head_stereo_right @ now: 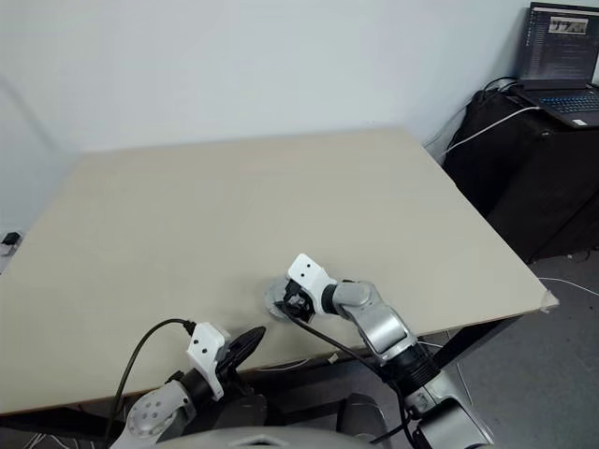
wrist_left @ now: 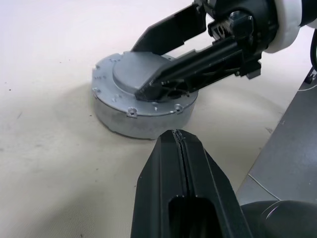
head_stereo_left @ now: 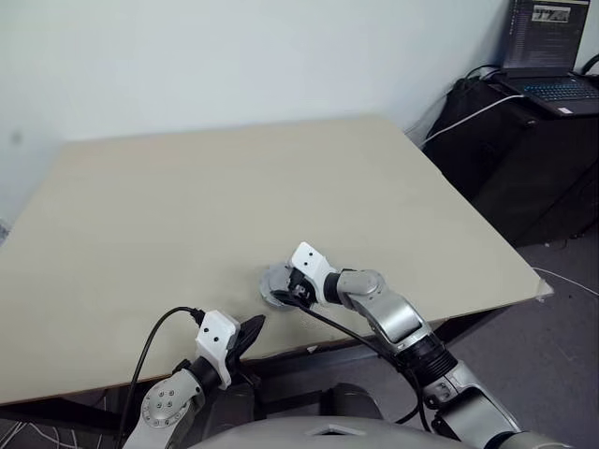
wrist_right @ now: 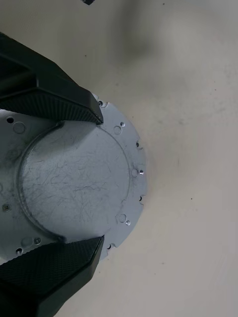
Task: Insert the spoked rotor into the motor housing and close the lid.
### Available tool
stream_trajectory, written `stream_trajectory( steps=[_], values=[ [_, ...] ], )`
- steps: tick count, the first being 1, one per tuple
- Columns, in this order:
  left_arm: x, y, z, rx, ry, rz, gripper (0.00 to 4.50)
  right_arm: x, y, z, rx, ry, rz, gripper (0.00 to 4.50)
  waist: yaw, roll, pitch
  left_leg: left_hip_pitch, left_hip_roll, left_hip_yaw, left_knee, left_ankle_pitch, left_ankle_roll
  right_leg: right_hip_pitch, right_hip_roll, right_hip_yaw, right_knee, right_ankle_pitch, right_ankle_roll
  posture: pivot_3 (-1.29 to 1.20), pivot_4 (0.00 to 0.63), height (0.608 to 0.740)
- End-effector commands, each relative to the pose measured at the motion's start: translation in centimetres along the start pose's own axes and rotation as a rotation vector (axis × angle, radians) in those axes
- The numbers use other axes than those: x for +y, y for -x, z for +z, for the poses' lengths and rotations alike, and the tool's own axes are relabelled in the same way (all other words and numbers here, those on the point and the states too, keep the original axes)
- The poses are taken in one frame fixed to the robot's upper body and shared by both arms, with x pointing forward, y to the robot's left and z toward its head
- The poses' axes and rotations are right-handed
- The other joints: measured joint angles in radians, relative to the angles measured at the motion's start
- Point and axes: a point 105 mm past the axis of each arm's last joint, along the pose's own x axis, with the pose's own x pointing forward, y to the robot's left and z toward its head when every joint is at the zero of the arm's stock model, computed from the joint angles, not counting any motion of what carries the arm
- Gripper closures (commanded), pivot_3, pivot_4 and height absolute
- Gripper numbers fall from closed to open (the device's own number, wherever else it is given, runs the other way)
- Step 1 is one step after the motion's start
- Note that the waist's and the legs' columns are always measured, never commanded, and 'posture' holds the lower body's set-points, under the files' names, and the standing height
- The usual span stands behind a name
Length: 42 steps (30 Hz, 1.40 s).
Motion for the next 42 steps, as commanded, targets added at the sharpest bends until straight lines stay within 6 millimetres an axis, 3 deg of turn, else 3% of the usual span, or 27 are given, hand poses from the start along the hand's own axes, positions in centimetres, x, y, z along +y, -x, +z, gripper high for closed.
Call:
stream_trajectory(
  steps=[1,8,15,19,30,42],
  values=[
    [-0.1,-0.3,0.9,-0.033,-0.011,-0.006,4.50,-1.1,0.3,-1.9,0.090,0.014,-0.054,1.32,0.000,0.000,0.000,0.000,0.000,0.000,0.000,0.000,0.000,0.000,0.000,0.000,0.000,0.000,0.000,0.00,0.000,0.740],
    [0.3,-0.7,2.0,-0.082,-0.001,0.017,4.50,-0.9,0.4,-2.3,0.106,0.010,-0.036,1.32,0.002,0.002,0.001,0.000,0.000,0.000,0.000,0.000,0.000,0.000,-0.001,0.000,0.000,0.000,0.000,0.00,0.000,0.740],
    [4.2,-3.0,5.0,-0.145,-0.017,0.183,4.50,-0.7,0.2,-2.1,0.101,0.008,-0.031,1.32,0.003,0.001,0.000,0.000,0.000,0.000,0.000,0.000,0.000,0.000,0.000,-0.002,0.000,0.000,0.000,0.00,0.000,0.740],
    [6.0,-4.3,5.4,-0.073,0.039,0.220,4.50,-0.7,0.2,-2.0,0.094,0.005,-0.036,1.32,0.003,-0.002,-0.001,0.000,0.000,0.000,0.000,0.000,0.000,0.001,0.001,-0.001,0.000,0.000,0.000,0.00,0.000,0.740],
    [7.9,-7.9,5.8,0.070,0.233,0.016,4.50,-0.6,0.0,-1.5,0.074,-0.004,-0.051,1.32,0.001,-0.006,0.001,0.010,-0.001,-0.002,0.000,0.000,0.000,0.011,0.002,-0.001,-0.001,0.000,0.000,0.00,0.000,0.740],
    [6.0,-8.6,4.1,0.227,0.245,-0.131,4.50,-0.5,0.1,-1.5,0.067,-0.016,-0.064,1.32,0.000,-0.006,0.001,0.010,-0.001,-0.002,-0.001,0.000,-0.001,0.011,0.002,-0.001,-0.001,0.000,0.000,0.00,0.000,0.740]
  ],
)
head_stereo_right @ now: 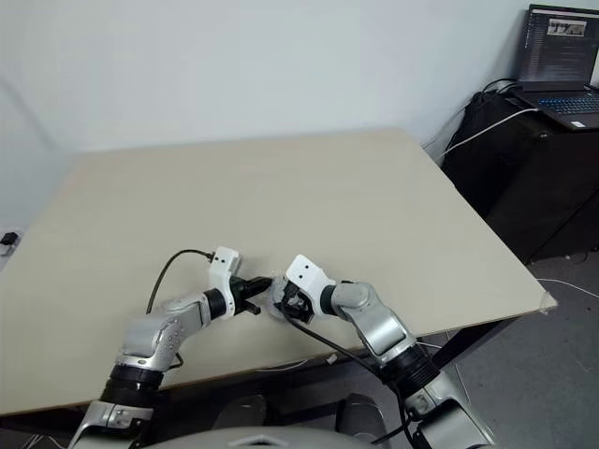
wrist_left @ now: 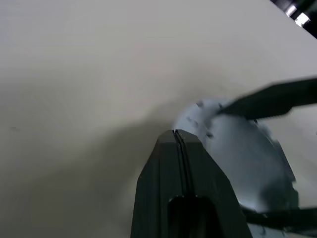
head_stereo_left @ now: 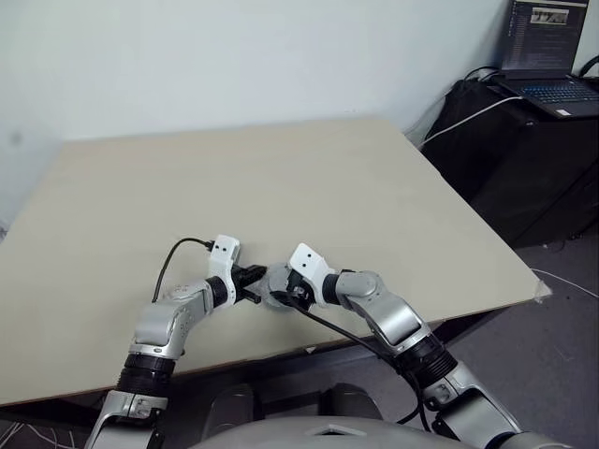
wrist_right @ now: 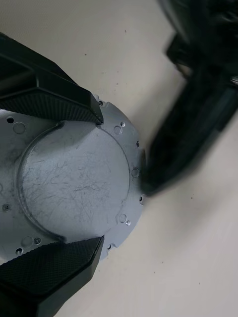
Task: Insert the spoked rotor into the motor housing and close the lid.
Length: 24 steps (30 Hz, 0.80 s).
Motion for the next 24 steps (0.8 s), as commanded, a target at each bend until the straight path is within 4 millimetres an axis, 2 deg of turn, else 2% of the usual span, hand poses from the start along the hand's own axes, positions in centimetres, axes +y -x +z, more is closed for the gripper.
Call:
stream_trajectory(
  steps=[1,9,14,18,24],
  values=[
    [-0.8,-0.1,0.7,0.005,-0.030,-0.045,4.50,-0.7,0.2,-1.5,0.066,-0.015,-0.054,1.32,0.000,0.000,0.000,0.000,0.000,0.000,0.000,0.000,0.000,0.000,0.000,0.000,0.000,0.000,0.000,0.00,0.000,0.740],
    [-0.6,0.1,-0.8,0.093,-0.043,-0.031,4.50,-0.6,0.1,-1.3,0.055,-0.016,-0.051,1.32,0.001,0.000,0.000,0.001,0.000,0.000,-0.001,0.000,0.000,0.000,-0.001,0.000,0.000,0.000,0.000,0.00,0.000,0.740],
    [-0.8,0.1,-0.8,0.087,-0.036,-0.033,4.50,-1.2,0.6,0.1,-0.023,-0.046,-0.094,1.32,0.000,0.000,0.000,0.001,0.000,0.000,-0.002,0.000,0.000,0.000,-0.001,0.001,-0.001,0.000,0.000,0.00,0.000,0.740],
    [-0.8,0.2,-0.9,0.080,-0.029,-0.028,4.50,-1.1,2.2,1.8,-0.110,-0.059,-0.104,0.02,0.005,0.001,0.001,0.000,-0.001,0.000,-0.004,0.000,0.000,-0.001,-0.002,0.000,-0.002,0.000,0.000,0.00,0.000,0.740],
    [-0.9,0.1,-1.2,0.075,-0.019,-0.027,4.50,-0.7,4.8,2.6,-0.165,-0.064,-0.142,0.02,0.006,0.000,0.001,-0.001,-0.003,0.000,-0.012,0.000,0.000,0.000,-0.002,0.000,-0.013,0.000,0.000,0.00,0.000,0.740]
  ],
)
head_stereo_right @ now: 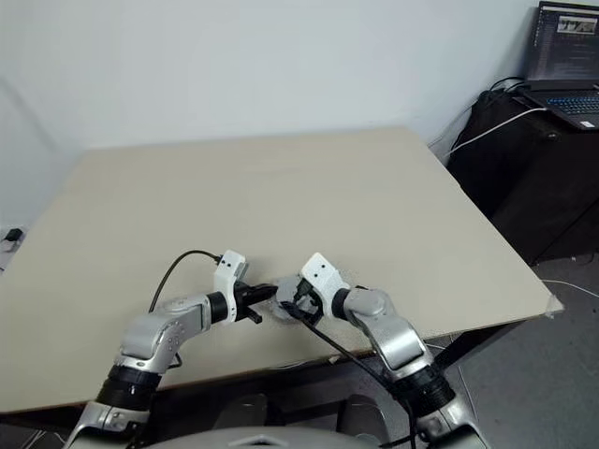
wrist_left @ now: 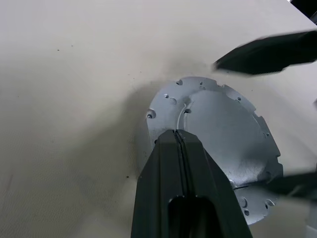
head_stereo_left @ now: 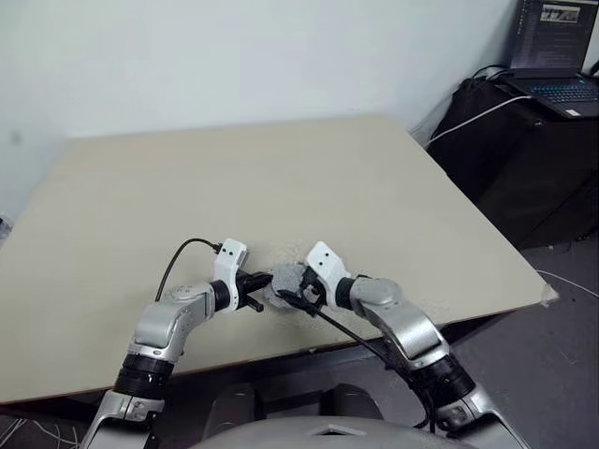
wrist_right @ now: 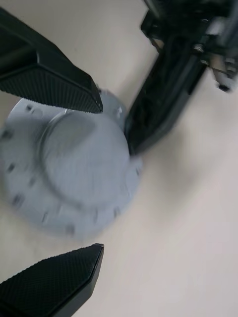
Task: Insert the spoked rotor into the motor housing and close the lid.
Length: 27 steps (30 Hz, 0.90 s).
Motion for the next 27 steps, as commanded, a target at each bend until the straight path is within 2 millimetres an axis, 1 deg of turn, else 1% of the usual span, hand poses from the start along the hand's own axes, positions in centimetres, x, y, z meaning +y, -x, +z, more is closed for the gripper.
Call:
stream_trajectory(
  steps=[1,3,4,6,7,9,13,19,27],
  values=[
    [-0.2,-0.3,-0.7,0.026,0.014,0.000,4.50,0.0,1.3,2.1,-0.083,0.009,-0.022,0.02,-0.001,0.000,0.000,0.000,0.000,0.000,-0.001,0.000,0.000,0.000,0.000,0.000,-0.001,0.000,0.000,0.00,0.000,0.740],
    [-0.4,-0.4,-0.8,0.027,0.014,-0.003,4.50,-0.2,2.0,2.4,-0.112,-0.039,-0.052,0.02,0.000,0.000,0.000,0.000,0.000,0.000,-0.003,0.000,-0.001,0.000,0.001,0.000,-0.002,0.000,0.000,0.00,0.000,0.740],
    [-0.4,-0.5,-0.8,0.027,0.013,-0.006,4.50,-0.7,2.3,2.3,-0.131,-0.115,-0.091,0.02,0.001,0.000,0.000,0.000,0.000,0.000,-0.004,0.000,-0.001,0.000,0.002,-0.001,-0.003,0.000,-0.001,0.00,0.000,0.740],
    [-0.6,-0.5,-0.7,0.026,0.011,-0.012,4.50,-1.5,2.9,1.4,-0.145,-0.265,-0.159,0.02,0.002,-0.001,0.000,0.000,0.000,-0.001,-0.004,0.000,-0.001,0.000,0.002,-0.001,-0.003,0.000,-0.001,0.00,0.000,0.740],
    [-0.6,-0.5,-0.7,0.026,0.010,-0.014,4.50,-1.7,3.0,1.0,-0.143,-0.313,-0.181,0.02,0.002,-0.001,0.000,0.000,0.000,-0.001,-0.004,0.000,-0.001,0.001,0.002,-0.001,-0.003,0.000,-0.001,0.00,0.000,0.740],
    [-0.7,-0.5,-0.7,0.029,0.006,-0.017,4.50,-1.5,3.2,0.0,-0.134,-0.429,-0.202,0.02,0.002,-0.001,0.000,0.000,0.000,-0.001,-0.003,0.000,-0.001,0.001,0.002,-0.001,-0.003,0.000,0.000,0.00,0.000,0.740],
    [-0.6,-0.5,-0.7,0.036,-0.006,-0.020,4.50,-0.2,3.1,-0.5,-0.135,-0.600,-0.156,0.02,-0.001,0.000,0.000,0.001,0.000,-0.001,-0.003,-0.001,-0.001,0.001,0.002,0.000,-0.003,0.000,0.000,0.00,0.000,0.740],
    [-0.6,-0.5,-0.5,0.037,-0.017,-0.022,4.50,0.8,2.5,-1.1,-0.113,-0.766,-0.106,0.02,-0.001,0.000,0.000,0.000,0.000,-0.001,-0.003,-0.001,-0.001,0.001,0.002,0.000,-0.003,0.000,0.000,0.00,0.000,0.740],
    [-0.6,-0.3,-0.4,0.032,-0.023,-0.020,4.50,0.2,1.8,-1.6,-0.110,-0.893,-0.110,0.02,-0.002,0.000,0.000,0.000,0.000,-0.001,-0.004,-0.001,-0.001,0.001,0.002,0.000,-0.003,0.000,0.000,0.00,0.000,0.740]
  ],
)
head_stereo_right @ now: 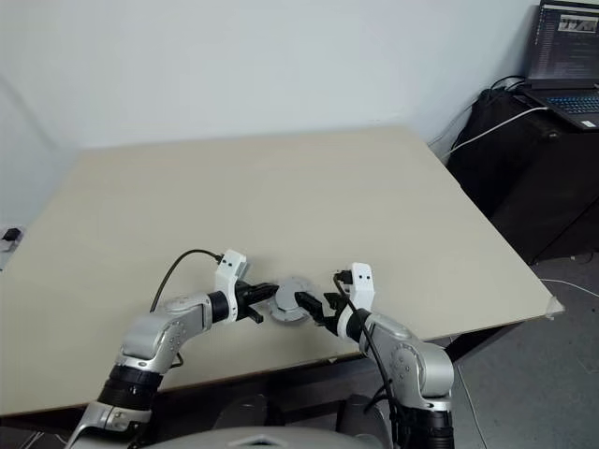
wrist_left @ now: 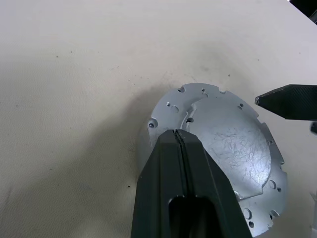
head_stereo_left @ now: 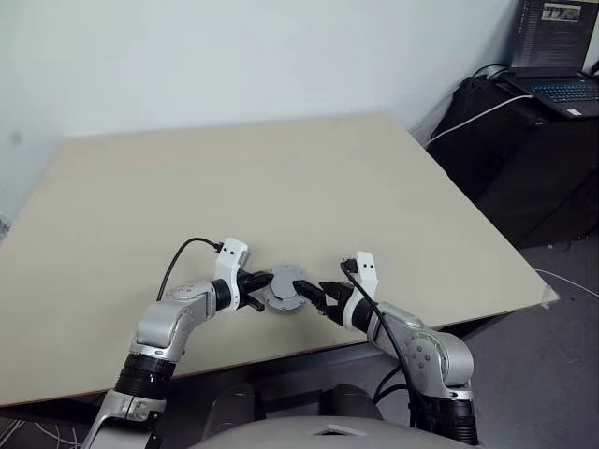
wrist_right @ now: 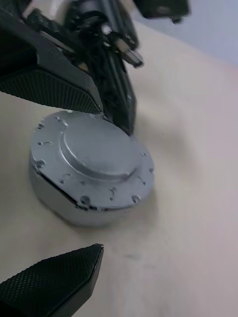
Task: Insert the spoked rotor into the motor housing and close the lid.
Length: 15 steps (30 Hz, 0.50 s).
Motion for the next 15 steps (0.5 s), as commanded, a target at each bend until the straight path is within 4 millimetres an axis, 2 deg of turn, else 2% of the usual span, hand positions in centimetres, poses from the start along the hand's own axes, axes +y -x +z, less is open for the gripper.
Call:
stream_trajectory(
  steps=[1,15],
  values=[
    [-0.4,-0.2,-0.5,0.031,-0.009,-0.013,4.50,0.5,-0.3,0.5,-0.009,-0.038,0.035,0.02,0.000,0.000,0.000,0.000,0.000,0.000,0.000,0.000,0.000,0.000,0.000,0.000,0.000,0.000,0.000,0.00,0.000,0.740],
    [-0.5,0.1,-0.5,0.016,-0.007,-0.008,4.50,2.1,-1.5,-1.4,0.100,-0.208,0.189,0.02,-0.004,0.000,0.000,0.000,0.000,0.000,-0.001,0.000,0.000,0.000,0.001,0.000,0.000,0.000,0.000,0.00,0.000,0.740]
  ],
)
